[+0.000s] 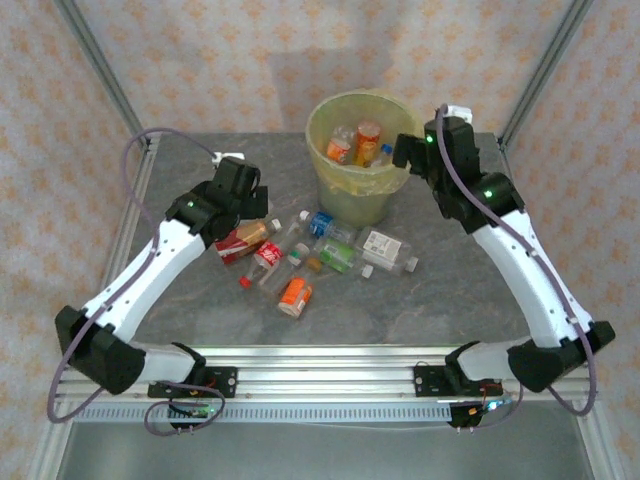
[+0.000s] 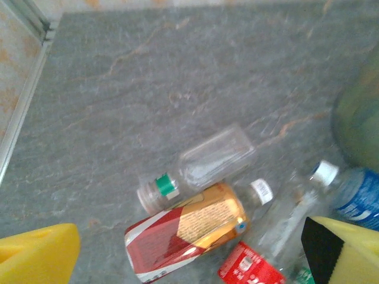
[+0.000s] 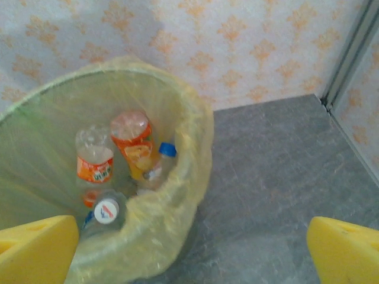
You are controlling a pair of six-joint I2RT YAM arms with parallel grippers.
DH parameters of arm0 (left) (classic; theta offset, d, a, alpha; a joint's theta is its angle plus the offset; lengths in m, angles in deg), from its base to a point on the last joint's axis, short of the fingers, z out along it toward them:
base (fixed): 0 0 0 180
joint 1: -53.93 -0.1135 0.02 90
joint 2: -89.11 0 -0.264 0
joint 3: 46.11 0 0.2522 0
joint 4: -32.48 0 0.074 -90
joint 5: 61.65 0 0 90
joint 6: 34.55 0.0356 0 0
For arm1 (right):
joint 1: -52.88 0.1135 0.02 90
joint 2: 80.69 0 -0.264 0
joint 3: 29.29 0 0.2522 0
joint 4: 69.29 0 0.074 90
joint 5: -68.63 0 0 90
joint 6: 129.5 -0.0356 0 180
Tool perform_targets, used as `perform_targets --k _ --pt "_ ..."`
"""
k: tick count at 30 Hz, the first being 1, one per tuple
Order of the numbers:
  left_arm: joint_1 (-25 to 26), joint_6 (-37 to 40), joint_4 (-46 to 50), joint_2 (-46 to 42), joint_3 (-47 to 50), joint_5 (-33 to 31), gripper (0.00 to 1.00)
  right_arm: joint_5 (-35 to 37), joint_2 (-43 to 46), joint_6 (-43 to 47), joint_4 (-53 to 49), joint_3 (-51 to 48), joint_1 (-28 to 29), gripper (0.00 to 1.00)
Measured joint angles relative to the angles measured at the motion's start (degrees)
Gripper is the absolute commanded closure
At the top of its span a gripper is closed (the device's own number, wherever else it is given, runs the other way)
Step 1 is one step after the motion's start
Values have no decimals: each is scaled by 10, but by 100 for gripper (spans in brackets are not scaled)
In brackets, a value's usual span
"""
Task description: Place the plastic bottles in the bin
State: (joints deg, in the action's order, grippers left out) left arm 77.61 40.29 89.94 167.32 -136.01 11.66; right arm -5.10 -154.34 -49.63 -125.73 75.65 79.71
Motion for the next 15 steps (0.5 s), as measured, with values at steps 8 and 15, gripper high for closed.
perform_targets --k 8,15 --pt "-52 64 50 87 -53 46 9 -2 88 -44 -10 -104 0 1" --pt "-84 131 85 233 -174 92 11 -7 101 -71 -27 -129 0 1"
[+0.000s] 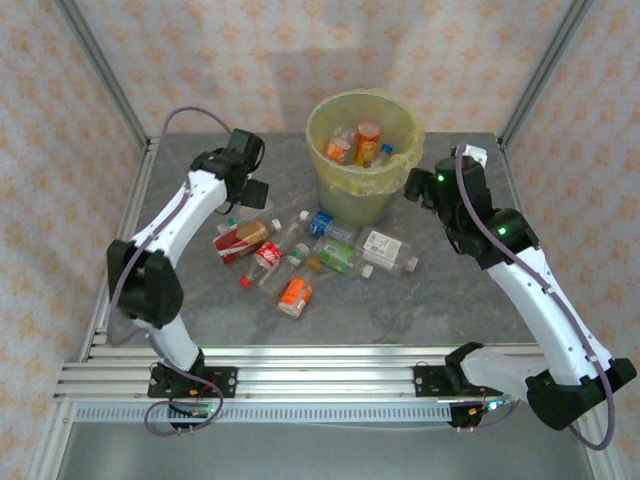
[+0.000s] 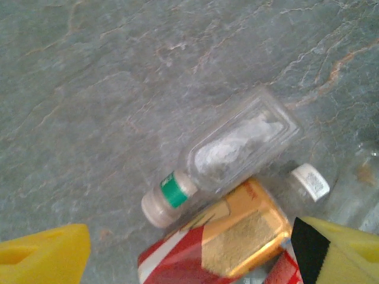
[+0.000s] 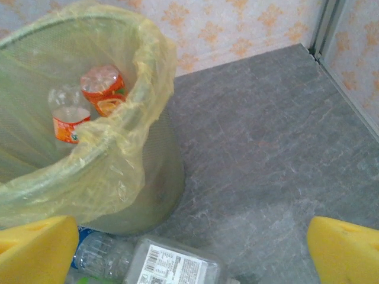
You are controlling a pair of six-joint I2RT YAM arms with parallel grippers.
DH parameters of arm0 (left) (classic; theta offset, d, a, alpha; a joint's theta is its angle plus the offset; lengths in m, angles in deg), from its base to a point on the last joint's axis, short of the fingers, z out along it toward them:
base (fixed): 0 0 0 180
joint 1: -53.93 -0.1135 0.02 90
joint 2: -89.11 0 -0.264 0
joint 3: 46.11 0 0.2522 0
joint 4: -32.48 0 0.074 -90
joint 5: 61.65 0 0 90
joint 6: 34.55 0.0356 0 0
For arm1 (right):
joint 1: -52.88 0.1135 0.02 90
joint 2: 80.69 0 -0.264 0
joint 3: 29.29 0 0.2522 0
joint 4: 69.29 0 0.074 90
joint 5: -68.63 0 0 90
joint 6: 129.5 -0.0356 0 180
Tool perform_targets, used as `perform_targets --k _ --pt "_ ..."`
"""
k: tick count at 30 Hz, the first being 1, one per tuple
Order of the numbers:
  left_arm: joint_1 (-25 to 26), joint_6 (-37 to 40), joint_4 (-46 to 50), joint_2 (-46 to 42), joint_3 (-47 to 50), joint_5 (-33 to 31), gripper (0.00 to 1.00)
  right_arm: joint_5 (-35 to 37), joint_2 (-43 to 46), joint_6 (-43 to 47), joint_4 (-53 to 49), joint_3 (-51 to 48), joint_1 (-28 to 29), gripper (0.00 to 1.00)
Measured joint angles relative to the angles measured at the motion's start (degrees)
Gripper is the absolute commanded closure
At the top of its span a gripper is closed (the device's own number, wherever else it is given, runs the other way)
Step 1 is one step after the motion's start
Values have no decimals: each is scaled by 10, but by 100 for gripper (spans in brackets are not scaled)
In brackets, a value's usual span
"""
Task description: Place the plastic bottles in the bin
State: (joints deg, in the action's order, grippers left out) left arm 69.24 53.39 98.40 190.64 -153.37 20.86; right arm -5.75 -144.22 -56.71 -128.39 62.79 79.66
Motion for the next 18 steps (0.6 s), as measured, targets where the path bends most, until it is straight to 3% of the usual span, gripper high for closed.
perform_targets --k 9,18 --pt "-5 56 45 150 -127 43 13 0 0 -17 -16 -10 0 1" --pt "-19 82 83 214 -163 74 13 0 0 -23 -18 -11 0 1"
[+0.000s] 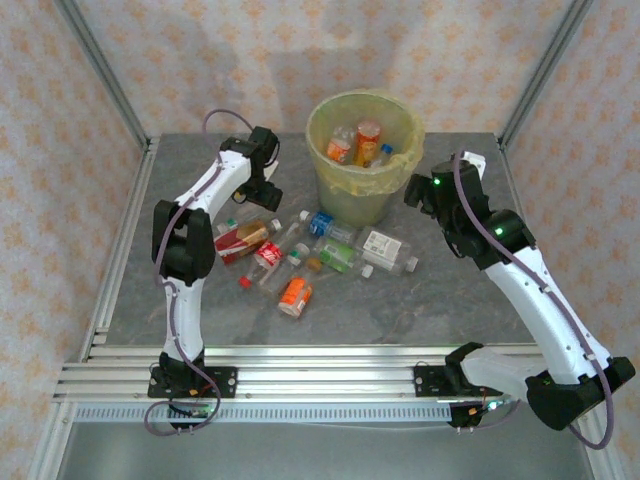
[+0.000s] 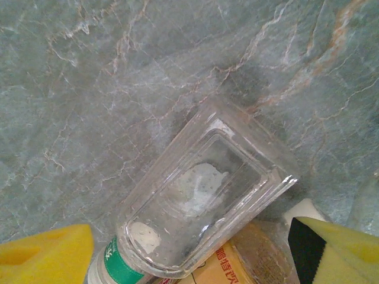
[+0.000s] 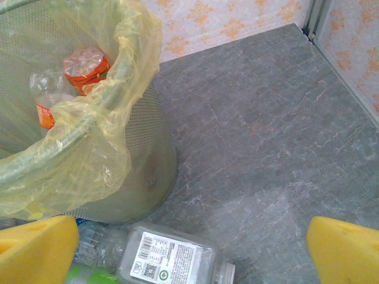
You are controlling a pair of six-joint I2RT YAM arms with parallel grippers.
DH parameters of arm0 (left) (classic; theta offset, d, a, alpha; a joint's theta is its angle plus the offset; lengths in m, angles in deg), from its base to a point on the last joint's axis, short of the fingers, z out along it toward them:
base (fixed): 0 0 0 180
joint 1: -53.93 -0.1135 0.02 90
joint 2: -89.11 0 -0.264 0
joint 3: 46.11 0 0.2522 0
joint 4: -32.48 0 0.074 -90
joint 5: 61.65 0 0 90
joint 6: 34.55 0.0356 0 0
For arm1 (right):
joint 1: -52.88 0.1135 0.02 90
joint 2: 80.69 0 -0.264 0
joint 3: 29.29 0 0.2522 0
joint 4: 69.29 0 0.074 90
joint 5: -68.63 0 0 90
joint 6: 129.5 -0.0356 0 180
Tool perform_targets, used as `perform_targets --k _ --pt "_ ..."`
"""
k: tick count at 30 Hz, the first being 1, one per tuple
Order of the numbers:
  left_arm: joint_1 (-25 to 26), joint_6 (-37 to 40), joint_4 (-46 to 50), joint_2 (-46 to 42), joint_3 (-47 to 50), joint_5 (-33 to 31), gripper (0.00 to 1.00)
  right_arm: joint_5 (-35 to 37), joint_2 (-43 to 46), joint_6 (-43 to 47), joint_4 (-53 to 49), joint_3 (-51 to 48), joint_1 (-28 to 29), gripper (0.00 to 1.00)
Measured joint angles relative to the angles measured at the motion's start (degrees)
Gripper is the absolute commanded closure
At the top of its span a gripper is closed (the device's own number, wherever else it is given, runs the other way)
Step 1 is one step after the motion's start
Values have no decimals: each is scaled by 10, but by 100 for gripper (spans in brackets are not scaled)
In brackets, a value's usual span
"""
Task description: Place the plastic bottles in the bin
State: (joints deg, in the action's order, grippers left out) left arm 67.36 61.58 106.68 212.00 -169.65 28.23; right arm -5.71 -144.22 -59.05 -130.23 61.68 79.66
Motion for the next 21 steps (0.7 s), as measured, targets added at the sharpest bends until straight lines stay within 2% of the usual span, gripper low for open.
perform_targets --k 21 --pt "-19 10 7 40 -5 12 10 0 0 -4 0 0 0 1"
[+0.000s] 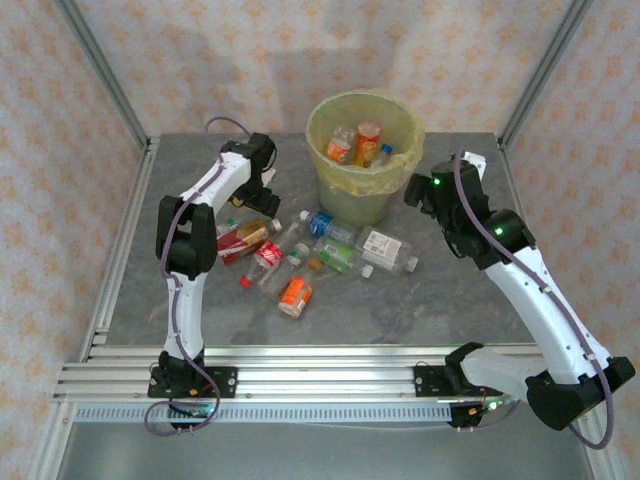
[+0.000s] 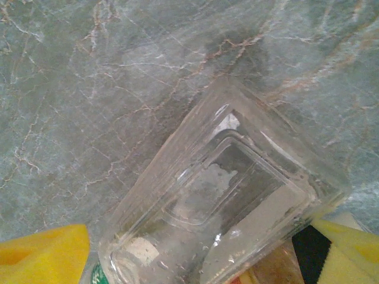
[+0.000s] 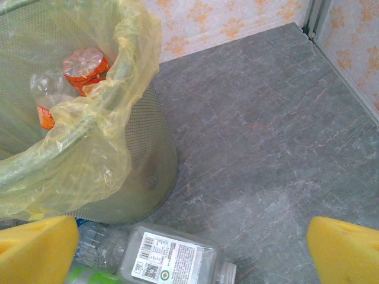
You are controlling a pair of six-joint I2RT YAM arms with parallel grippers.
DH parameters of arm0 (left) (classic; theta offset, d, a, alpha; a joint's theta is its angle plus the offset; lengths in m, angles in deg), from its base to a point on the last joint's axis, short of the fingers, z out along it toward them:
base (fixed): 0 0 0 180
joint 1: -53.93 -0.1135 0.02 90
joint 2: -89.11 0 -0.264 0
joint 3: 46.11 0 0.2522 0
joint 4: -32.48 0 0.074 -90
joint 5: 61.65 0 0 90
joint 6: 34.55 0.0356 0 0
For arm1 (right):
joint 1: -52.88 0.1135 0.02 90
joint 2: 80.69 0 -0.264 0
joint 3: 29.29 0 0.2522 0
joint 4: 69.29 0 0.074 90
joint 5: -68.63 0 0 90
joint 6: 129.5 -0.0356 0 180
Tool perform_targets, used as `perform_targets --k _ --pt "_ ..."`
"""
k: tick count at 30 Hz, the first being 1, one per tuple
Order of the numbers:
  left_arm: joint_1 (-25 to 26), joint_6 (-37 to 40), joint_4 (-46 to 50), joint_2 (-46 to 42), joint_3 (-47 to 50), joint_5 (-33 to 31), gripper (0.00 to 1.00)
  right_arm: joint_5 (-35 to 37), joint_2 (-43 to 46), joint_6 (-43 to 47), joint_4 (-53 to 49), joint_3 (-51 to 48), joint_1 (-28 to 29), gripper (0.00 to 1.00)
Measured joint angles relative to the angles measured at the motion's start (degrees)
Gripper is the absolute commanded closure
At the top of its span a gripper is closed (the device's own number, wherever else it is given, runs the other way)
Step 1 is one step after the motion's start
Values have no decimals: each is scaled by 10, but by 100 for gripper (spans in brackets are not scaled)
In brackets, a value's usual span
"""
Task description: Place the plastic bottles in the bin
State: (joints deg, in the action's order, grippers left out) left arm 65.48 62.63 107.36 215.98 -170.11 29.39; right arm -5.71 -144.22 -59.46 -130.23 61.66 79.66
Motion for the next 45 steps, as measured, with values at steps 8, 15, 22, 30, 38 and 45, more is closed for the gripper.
perform_targets --k 8,15,22,30,38,45 --pt "-32 0 0 29 -27 -2 11 0 0 -7 0 -2 0 1" --pt "-48 0 0 51 -30 -2 11 0 -2 -13 0 -10 0 1" --pt "-53 -1 -1 77 -45 -2 26 0 -4 -16 0 -15 0 1" --pt "-56 -2 -1 78 -66 -6 47 0 -4 -20 0 -26 0 1" --pt "-56 -13 -1 26 -77 -3 55 6 -4 -21 0 -38 0 1" --pt "-51 -33 -3 -95 -82 3 57 9 4 -24 4 -56 0 1"
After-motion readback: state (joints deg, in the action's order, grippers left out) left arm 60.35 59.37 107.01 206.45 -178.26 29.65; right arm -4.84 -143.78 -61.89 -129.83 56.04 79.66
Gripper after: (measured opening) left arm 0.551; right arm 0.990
